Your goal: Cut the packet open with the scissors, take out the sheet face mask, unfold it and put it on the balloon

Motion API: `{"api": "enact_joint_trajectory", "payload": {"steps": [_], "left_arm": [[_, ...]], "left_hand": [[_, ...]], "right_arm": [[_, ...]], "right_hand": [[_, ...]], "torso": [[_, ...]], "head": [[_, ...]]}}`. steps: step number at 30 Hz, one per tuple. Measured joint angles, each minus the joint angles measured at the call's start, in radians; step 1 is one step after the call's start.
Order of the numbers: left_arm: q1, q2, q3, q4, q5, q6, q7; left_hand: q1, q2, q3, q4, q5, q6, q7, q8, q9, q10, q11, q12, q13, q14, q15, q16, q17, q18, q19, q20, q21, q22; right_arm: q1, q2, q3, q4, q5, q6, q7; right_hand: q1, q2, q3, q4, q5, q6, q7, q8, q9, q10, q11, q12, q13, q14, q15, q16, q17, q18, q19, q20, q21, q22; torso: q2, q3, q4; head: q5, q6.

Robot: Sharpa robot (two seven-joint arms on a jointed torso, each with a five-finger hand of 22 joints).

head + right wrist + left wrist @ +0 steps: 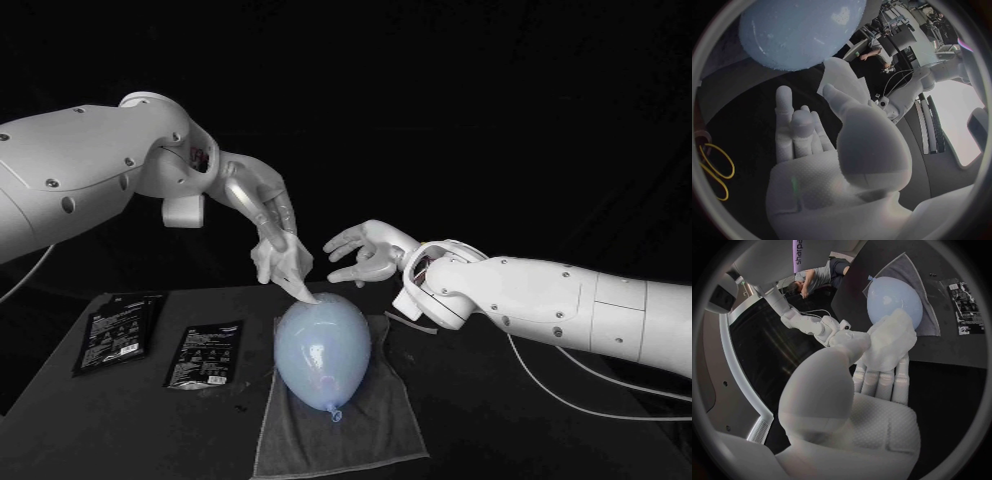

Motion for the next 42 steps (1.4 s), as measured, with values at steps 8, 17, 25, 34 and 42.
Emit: {"api": "enact_joint_trajectory", "payload": {"steps": [8,17,25,34,42], "left_arm": [[0.005,-0.007,0.0,0.012,-0.037,0.018,-0.005],[0.008,-0.011,-0.001,0.027,-0.051,0.026,-0.006],[0.009,-0.019,-0.001,0.041,-0.053,0.032,-0.008],[0.011,-0.027,-0.001,0.059,-0.052,0.034,-0.009],[0.011,-0.029,0.001,0.067,-0.051,0.033,-0.006]], "left_hand": [[-0.003,-0.002,0.004,0.004,0.0,0.0,0.0,0.0,0.0,-0.007,0.0,0.011,0.007,-0.007,0.0,0.007,0.003,0.0,-0.004,-0.003,0.006,0.005],[-0.01,0.0,0.008,0.008,0.003,0.0,0.0,0.0,0.0,-0.007,0.0,0.021,0.013,-0.007,0.0,0.016,0.007,0.0,-0.009,0.002,0.015,0.009],[-0.017,-0.007,0.025,-0.005,0.003,0.0,0.0,0.0,-0.001,-0.007,0.0,0.022,0.014,-0.009,0.001,0.016,0.008,0.0,-0.009,0.002,0.016,0.01],[-0.02,-0.009,0.025,-0.005,0.003,0.0,0.0,0.0,-0.001,-0.015,0.0,0.031,0.018,-0.014,0.001,0.022,0.011,0.0,-0.013,0.005,0.023,0.014],[-0.021,-0.011,0.027,-0.003,0.002,0.0,-0.001,0.0,-0.001,-0.015,0.0,0.03,0.02,-0.015,0.002,0.022,0.011,0.016,-0.013,0.005,0.023,0.014]], "right_arm": [[-0.01,0.015,-0.001,0.01,0.022,0.029,0.026],[-0.016,0.064,-0.001,-0.027,0.079,0.03,0.052],[-0.017,0.088,-0.001,-0.059,0.118,0.005,0.074],[-0.018,0.106,-0.001,-0.082,0.141,-0.011,0.087],[-0.02,0.117,-0.001,-0.089,0.146,0.003,0.096]], "right_hand": [[-0.008,0.008,-0.041,0.005,0.0,-0.01,-0.001,-0.005,0.0,-0.011,0.0,0.002,-0.016,-0.011,0.0,-0.003,-0.006,-0.007,0.0,0.0,-0.015,-0.01],[-0.003,0.029,-0.064,0.012,0.0,-0.013,0.003,-0.005,0.004,-0.014,0.004,0.021,-0.024,-0.007,0.004,0.018,0.015,-0.007,0.0,0.0,-0.019,-0.012],[0.003,0.045,-0.069,0.017,0.0,-0.012,0.01,-0.003,0.005,-0.018,0.007,0.026,-0.03,-0.007,0.004,0.028,0.02,-0.008,0.008,0.0,-0.019,-0.013],[0.016,0.067,-0.08,0.012,0.0,-0.002,0.014,0.009,0.01,-0.018,0.007,0.042,-0.037,0.001,0.01,0.048,0.037,-0.015,0.016,0.003,-0.019,-0.014],[0.042,0.093,-0.093,-0.004,0.0,0.06,0.0,0.036,0.02,0.043,0.002,0.076,-0.05,0.066,0.007,0.13,0.141,-0.016,0.042,-0.002,-0.002,0.007]], "torso": [[0.002,-0.0003,-0.0001],[0.002,-0.0008,0.0005],[0.002,-0.001,0.0005],[0.002,-0.001,-0.0001],[0.002,-0.001,-0.0002]], "head": [[0.002,-0.005],[0.006,-0.006],[0.009,-0.008],[0.012,-0.011],[0.015,-0.011]]}}
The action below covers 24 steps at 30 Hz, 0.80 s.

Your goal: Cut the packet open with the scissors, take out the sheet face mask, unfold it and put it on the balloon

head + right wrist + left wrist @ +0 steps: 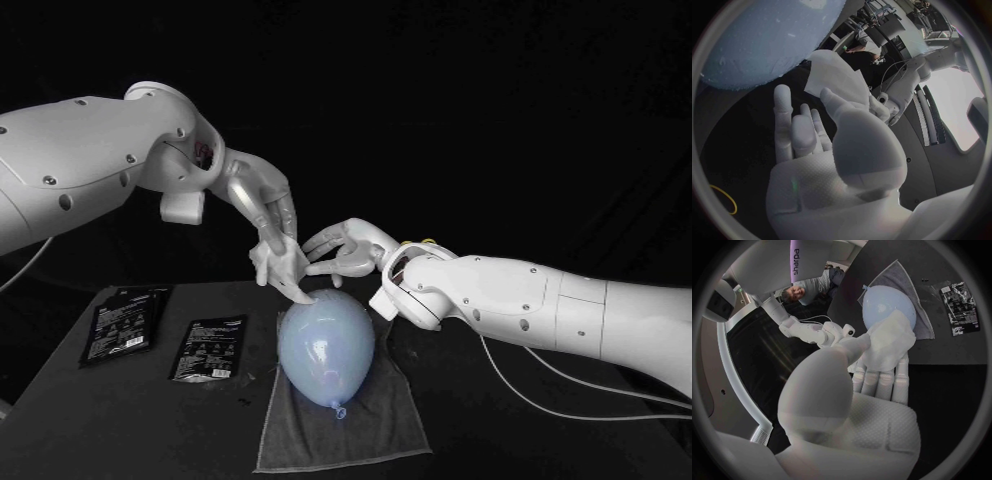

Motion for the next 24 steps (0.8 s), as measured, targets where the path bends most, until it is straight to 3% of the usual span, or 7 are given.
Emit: {"api": "enact_joint_trajectory", "payload": {"steps": [16,22,24], "left_arm": [[0.0,-0.001,0.001,0.006,0.005,-0.002,0.006],[0.0,-0.004,0.001,0.008,0.009,-0.002,0.007],[0.0,-0.005,0.001,0.008,0.01,-0.002,0.008]], "left_hand": [[-0.003,-0.003,0.0,0.0,0.0,-0.001,-0.002,0.0,0.0,0.0,0.0,0.006,0.0,-0.003,0.003,0.004,0.002,0.0,0.0,0.0,0.004,0.002],[-0.003,-0.003,0.0,0.0,0.0,-0.002,-0.002,0.0,0.0,0.0,0.0,0.006,0.0,-0.002,0.003,0.004,0.002,0.0,0.0,0.0,0.004,0.003],[-0.003,-0.003,0.0,0.0,0.0,-0.002,-0.002,0.0,0.0,0.0,0.0,0.006,0.0,-0.001,0.002,0.004,0.002,0.0,0.0,0.0,0.004,0.003]], "right_arm": [[-0.011,0.016,0.0,-0.004,-0.026,0.064,0.003],[-0.014,0.022,0.0,-0.013,-0.026,0.069,0.008],[-0.015,0.022,0.0,-0.017,-0.016,0.063,0.014]], "right_hand": [[0.018,0.018,0.006,-0.03,0.0,0.031,-0.007,0.004,-0.001,0.039,-0.007,0.005,-0.025,0.036,-0.005,0.052,0.069,0.01,0.015,-0.005,0.039,0.035],[0.003,0.082,0.055,-0.016,0.0,0.115,-0.015,0.036,0.006,0.132,-0.011,0.029,-0.032,0.087,0.006,0.106,0.163,0.008,0.086,0.0,0.206,0.113],[0.001,0.11,0.087,-0.007,0.0,0.174,-0.025,0.065,0.017,0.199,-0.025,0.045,-0.032,0.11,-0.003,0.131,0.212,-0.009,0.129,-0.004,0.309,0.16]], "torso": [[0.0,0.0,-0.0005],[0.0,0.0004,-0.0005],[0.0,0.0004,-0.0006]], "head": [[0.003,-0.004],[0.004,-0.005],[0.004,-0.005]]}}
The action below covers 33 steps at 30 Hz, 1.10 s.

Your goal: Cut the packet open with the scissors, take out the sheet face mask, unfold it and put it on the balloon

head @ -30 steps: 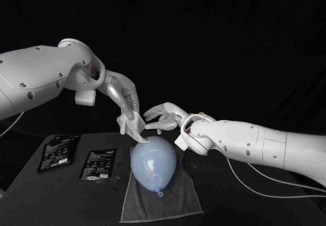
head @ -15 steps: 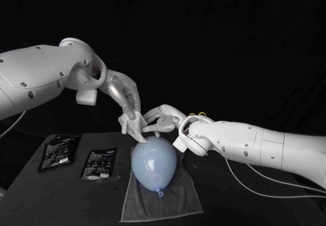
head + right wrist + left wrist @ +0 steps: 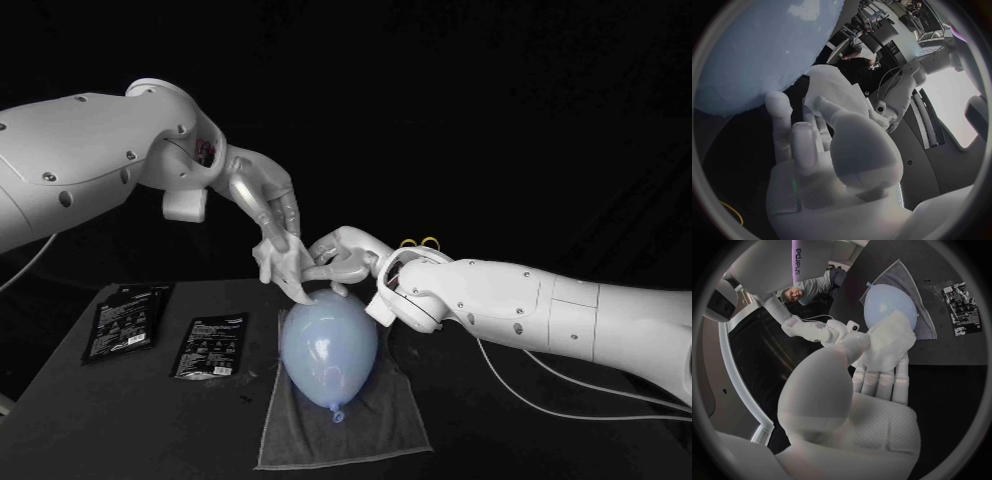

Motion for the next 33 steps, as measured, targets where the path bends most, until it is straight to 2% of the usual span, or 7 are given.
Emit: {"api": "enact_joint_trajectory", "payload": {"steps": [3,6,12,14,17,28,33], "left_arm": [[0.0,-0.003,0.0,0.001,0.002,0.0,0.0],[0.0,-0.008,0.0,0.001,0.004,-0.001,0.001],[0.0,-0.019,0.0,-0.003,0.006,-0.009,0.001],[0.0,-0.023,-0.001,-0.007,0.006,-0.019,0.001],[0.0,-0.028,-0.001,-0.012,0.007,-0.037,0.002],[-0.001,-0.028,-0.004,-0.039,0.041,-0.194,0.01],[-0.002,-0.027,-0.005,-0.047,0.083,-0.274,0.012]], "left_hand": [[0.0,0.0,0.0,0.0,0.0,0.0,0.0,0.0,0.0,0.0,0.0,0.0,0.0,0.001,0.0,0.0,0.0,0.0,0.0,0.0,0.0,0.0],[-0.003,-0.003,0.004,0.004,0.0,0.0,0.0,0.0,0.0,0.0,0.0,0.0,0.0,0.002,0.001,0.0,0.0,0.0,-0.004,0.004,0.0,0.0],[-0.005,-0.001,0.004,0.004,0.0,0.004,0.004,0.0,0.001,-0.002,0.002,0.001,0.002,0.002,0.001,0.0,0.001,0.0,-0.004,0.004,0.004,0.001],[-0.013,-0.003,0.032,-0.018,-0.004,0.004,0.004,0.0,0.002,-0.006,0.001,0.006,0.006,0.002,0.001,0.005,0.001,0.0,-0.007,0.007,0.004,0.003],[-0.013,-0.003,0.033,-0.017,0.0,0.004,0.004,0.0,0.002,-0.009,-0.002,0.006,0.006,0.002,0.001,0.005,0.001,0.0,-0.007,0.007,0.004,0.003],[-0.017,0.001,0.036,-0.014,0.0,0.004,0.004,0.0,0.005,-0.016,-0.002,0.007,0.004,0.002,0.001,0.005,0.003,-0.001,-0.011,0.011,0.009,0.005],[-0.023,0.007,0.036,-0.013,0.0,0.004,0.004,0.0,0.006,-0.016,-0.002,0.007,0.002,0.002,0.002,0.009,0.003,-0.001,-0.011,0.011,0.009,0.005]], "right_arm": [[-0.001,-0.004,0.0,-0.004,0.027,-0.019,0.013],[-0.001,-0.014,0.0,-0.004,0.066,-0.046,0.029],[-0.001,-0.046,0.003,0.011,0.125,-0.082,0.05],[0.001,-0.062,0.005,0.021,0.136,-0.088,0.053],[0.007,-0.081,0.008,0.035,0.144,-0.091,0.055],[0.054,-0.13,0.015,0.077,0.122,-0.052,0.008],[0.092,-0.141,0.017,0.085,0.084,-0.008,-0.051]], "right_hand": [[-0.008,0.007,0.025,0.006,0.0,0.051,-0.016,0.031,0.016,0.076,-0.02,0.009,0.0,0.007,-0.016,0.018,0.036,-0.006,0.043,-0.013,0.099,0.044],[-0.018,0.004,0.058,0.009,-0.002,0.069,-0.027,0.055,0.033,0.131,-0.035,0.005,-0.003,0.007,-0.032,0.026,0.06,-0.013,0.062,-0.033,0.15,0.069],[-0.029,-0.007,0.102,0.01,-0.006,0.069,-0.027,0.07,0.054,0.152,-0.038,-0.025,-0.003,0.007,-0.032,0.026,0.067,-0.014,0.066,-0.036,0.167,0.079],[-0.034,-0.012,0.108,0.01,-0.006,0.069,-0.027,0.07,0.06,0.154,-0.04,-0.028,-0.003,0.007,-0.032,0.026,0.069,-0.014,0.066,-0.036,0.167,0.079],[-0.036,-0.013,0.115,0.008,-0.006,0.069,-0.027,0.074,0.061,0.16,-0.04,-0.032,-0.003,0.007,-0.032,0.026,0.069,-0.015,0.066,-0.036,0.171,0.079],[-0.041,-0.018,0.13,0.004,-0.008,0.068,-0.027,0.08,0.068,0.162,-0.042,-0.045,-0.003,0.006,-0.032,0.026,0.07,-0.021,0.065,-0.036,0.171,0.079],[-0.045,-0.022,0.142,-0.001,-0.004,0.067,-0.026,0.08,0.074,0.165,-0.039,-0.049,-0.003,0.006,-0.032,0.025,0.076,-0.023,0.069,-0.04,0.175,0.078]], "torso": [[0.0,0.0,-0.0005],[0.0,0.0,-0.0006],[0.0,0.0,-0.0012],[0.0,-0.0001,-0.0018],[-0.001,-0.0003,-0.0021],[-0.002,-0.0004,-0.0017],[-0.002,-0.0004,-0.0006]], "head": [[0.0,0.0],[0.002,-0.001],[0.003,-0.002],[0.004,-0.002],[0.004,-0.003],[0.005,0.003],[0.009,0.006]]}}
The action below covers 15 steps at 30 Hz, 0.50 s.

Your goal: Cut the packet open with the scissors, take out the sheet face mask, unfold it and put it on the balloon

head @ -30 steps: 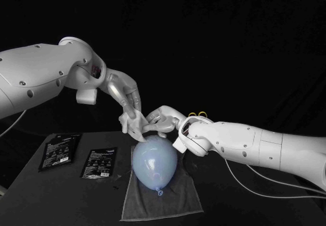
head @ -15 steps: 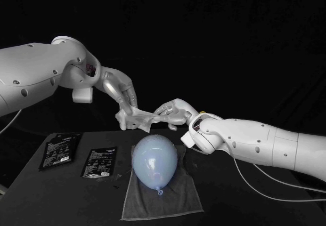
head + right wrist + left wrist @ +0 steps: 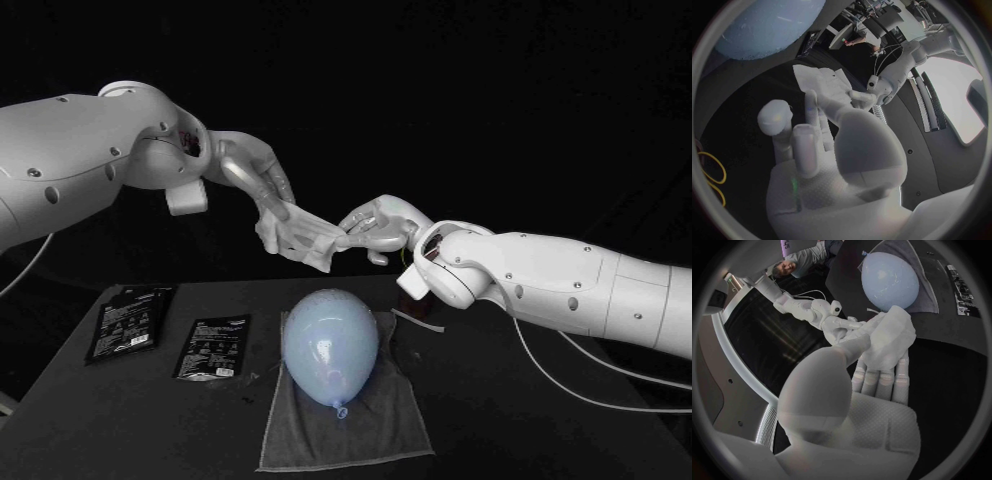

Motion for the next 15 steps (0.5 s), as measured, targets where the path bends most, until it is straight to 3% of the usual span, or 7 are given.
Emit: {"api": "enact_joint_trajectory", "payload": {"steps": [7,15], "left_arm": [[-0.004,0.002,-0.003,-0.008,0.061,-0.068,-0.001],[-0.008,0.007,-0.006,-0.014,0.107,-0.093,-0.004]], "left_hand": [[-0.005,0.005,-0.003,0.01,0.0,0.0,0.0,0.0,0.003,-0.007,0.0,0.0,-0.003,0.0,0.0,0.0,0.0,0.0,-0.003,0.003,0.0,0.0],[-0.012,0.012,-0.012,0.028,0.0,0.0,0.0,0.004,0.007,-0.008,0.0,0.0,-0.007,-0.001,0.0,0.0,-0.002,0.0,0.001,0.007,0.0,-0.003]], "right_arm": [[0.048,-0.008,0.001,0.001,-0.054,0.063,-0.088],[0.08,-0.008,0.001,-0.002,-0.097,0.11,-0.167]], "right_hand": [[-0.001,-0.001,0.003,-0.003,0.0,0.0,0.0,0.002,0.0,0.004,-0.003,-0.006,0.0,0.0,0.0,0.0,0.001,-0.005,0.0,0.0,0.0,0.0],[-0.005,-0.005,0.013,-0.004,0.0,-0.005,0.001,0.006,0.001,0.004,-0.003,-0.011,0.001,0.0,0.0,0.0,-0.005,-0.006,0.0,0.0,0.0,0.001]], "torso": [[0.001,0.0004,0.0001],[0.001,0.0007,0.0]], "head": [[0.002,0.002],[0.007,0.008]]}}
